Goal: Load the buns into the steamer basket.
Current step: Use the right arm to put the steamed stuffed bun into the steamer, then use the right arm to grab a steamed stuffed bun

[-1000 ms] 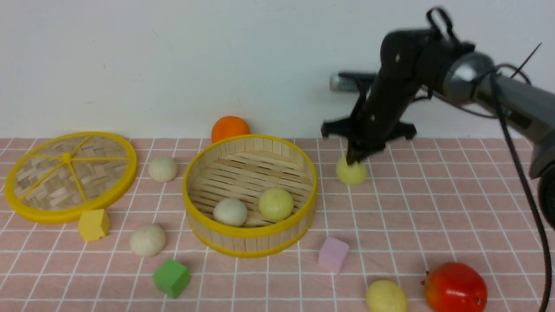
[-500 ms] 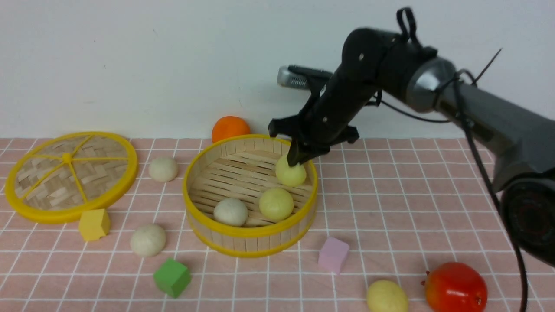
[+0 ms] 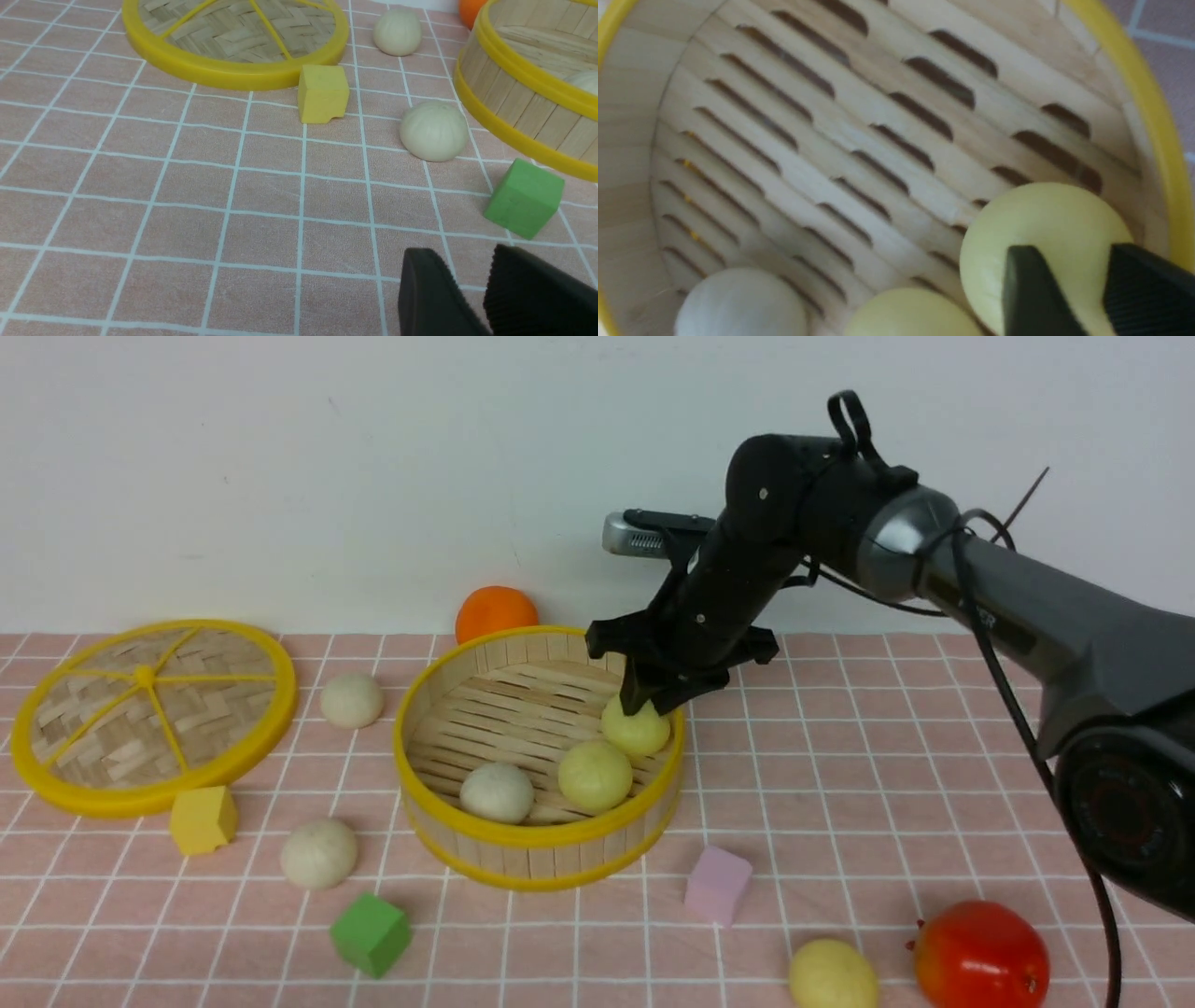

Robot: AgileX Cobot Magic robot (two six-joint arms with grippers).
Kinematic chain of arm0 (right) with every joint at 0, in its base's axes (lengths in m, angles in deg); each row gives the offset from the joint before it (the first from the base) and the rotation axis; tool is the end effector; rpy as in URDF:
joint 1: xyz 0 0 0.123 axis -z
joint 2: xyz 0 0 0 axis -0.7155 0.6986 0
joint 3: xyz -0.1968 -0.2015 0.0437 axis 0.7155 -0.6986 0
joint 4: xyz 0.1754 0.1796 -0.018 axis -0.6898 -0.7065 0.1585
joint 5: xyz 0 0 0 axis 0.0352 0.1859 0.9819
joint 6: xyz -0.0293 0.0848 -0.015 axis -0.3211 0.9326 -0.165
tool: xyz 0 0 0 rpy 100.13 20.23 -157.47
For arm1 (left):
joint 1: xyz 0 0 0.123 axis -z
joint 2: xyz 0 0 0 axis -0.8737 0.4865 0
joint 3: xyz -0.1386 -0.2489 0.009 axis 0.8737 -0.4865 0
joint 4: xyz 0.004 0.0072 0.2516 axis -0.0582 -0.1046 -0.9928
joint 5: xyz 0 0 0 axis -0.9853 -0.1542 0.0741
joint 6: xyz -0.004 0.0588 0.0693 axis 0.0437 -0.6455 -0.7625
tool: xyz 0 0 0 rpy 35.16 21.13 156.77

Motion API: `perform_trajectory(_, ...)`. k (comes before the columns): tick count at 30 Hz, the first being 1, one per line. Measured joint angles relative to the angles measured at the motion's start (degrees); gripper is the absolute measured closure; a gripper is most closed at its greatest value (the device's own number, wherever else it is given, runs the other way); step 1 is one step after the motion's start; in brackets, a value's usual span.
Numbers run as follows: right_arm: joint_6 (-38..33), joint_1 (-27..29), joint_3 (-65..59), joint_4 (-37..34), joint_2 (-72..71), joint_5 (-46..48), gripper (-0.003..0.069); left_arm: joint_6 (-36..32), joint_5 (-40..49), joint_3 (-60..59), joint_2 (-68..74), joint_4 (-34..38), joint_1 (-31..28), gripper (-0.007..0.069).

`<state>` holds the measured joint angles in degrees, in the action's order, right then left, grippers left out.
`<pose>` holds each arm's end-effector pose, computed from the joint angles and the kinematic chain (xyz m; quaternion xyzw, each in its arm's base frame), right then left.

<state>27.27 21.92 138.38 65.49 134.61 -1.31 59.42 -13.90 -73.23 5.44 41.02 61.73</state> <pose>0.4632 0.2316 0.2121 -0.1412 0.9570 0.1938 0.1634 0.0528 -0.0023 0.1746 -0.0761 0.7967 -0.0765 0.5946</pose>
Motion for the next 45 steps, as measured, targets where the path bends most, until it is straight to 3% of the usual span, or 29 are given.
perform_trajectory(2, 0.2, 0.0, 0.0, -0.4, -1.9, 2.2, 0.0298, 0.0, 0.0, 0.0, 0.0, 0.0, 0.0, 0.0384)
perform_trajectory(6, 0.8, -0.1, -4.8, 1.6, -10.4, 4.3, 0.0283, 0.0, 0.0, 0.0, 0.0, 0.0, 0.0, 0.0384)
perform_trajectory(11, 4.8, -0.1, -20.2, 5.1, -23.0, 2.8, 0.0321, 0.0, 0.0, 0.0, 0.0, 0.0, 0.0, 0.0384)
perform_trajectory(14, 7.2, -2.2, -38.5, 6.5, -33.5, -1.5, 0.0379, 0.0, 0.0, 0.0, 0.0, 0.0, 0.0, 0.0384)
perform_trajectory(22, 11.4, -6.6, -62.5, 7.2, -42.7, -12.0, 0.0412, 0.0, 0.0, 0.0, 0.0, 0.0, 0.0, 0.0384)
perform_trajectory(35, 14.3, -6.6, -69.2, 14.1, -40.9, -19.9, 0.0414, 0.0, 0.0, 0.0, 0.0, 0.0, 0.0, 0.0384)
perform_trajectory(45, 15.0, -6.5, -69.2, 14.6, -37.2, -22.1, 0.0417, 0.0, 0.0, 0.0, 0.0, 0.0, 0.0, 0.0384)
